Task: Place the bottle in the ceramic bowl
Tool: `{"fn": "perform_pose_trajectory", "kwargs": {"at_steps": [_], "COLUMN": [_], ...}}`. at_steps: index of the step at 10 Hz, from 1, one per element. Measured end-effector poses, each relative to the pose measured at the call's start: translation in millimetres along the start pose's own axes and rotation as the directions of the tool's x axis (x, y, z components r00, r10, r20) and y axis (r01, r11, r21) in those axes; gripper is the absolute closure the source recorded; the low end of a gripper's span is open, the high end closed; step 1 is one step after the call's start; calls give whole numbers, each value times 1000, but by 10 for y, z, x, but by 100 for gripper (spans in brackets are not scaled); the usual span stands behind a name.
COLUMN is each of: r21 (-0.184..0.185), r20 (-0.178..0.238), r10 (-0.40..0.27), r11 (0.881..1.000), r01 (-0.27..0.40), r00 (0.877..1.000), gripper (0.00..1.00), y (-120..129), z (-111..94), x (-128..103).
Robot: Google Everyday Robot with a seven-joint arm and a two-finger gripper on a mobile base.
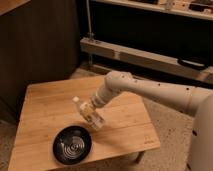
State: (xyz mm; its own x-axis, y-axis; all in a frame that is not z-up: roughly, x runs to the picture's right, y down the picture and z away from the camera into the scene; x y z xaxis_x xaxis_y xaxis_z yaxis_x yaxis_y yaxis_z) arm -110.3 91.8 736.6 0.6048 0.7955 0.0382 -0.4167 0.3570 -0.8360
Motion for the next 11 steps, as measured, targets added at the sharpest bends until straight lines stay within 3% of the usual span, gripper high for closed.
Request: {"fn": "perform_pose_trajectory", "kwargs": {"at_steps": [2, 3, 6, 8, 9, 11], "r21": [-101, -145, -269, -331, -349, -351], "r20": [94, 118, 117, 77, 22, -66], "r10": [5, 7, -17, -70, -126, -198], "r11": [995, 989, 962, 939, 928, 922], "r01": [5, 11, 48, 92, 126, 162], "r00": [996, 993, 993, 995, 992, 978], "gripper": [100, 100, 100, 100, 100, 100], "y": [236, 295, 464, 564, 660, 753], "z": [19, 64, 426, 790, 937, 981], "x": [-325, -399, -494, -385, -282, -150]}}
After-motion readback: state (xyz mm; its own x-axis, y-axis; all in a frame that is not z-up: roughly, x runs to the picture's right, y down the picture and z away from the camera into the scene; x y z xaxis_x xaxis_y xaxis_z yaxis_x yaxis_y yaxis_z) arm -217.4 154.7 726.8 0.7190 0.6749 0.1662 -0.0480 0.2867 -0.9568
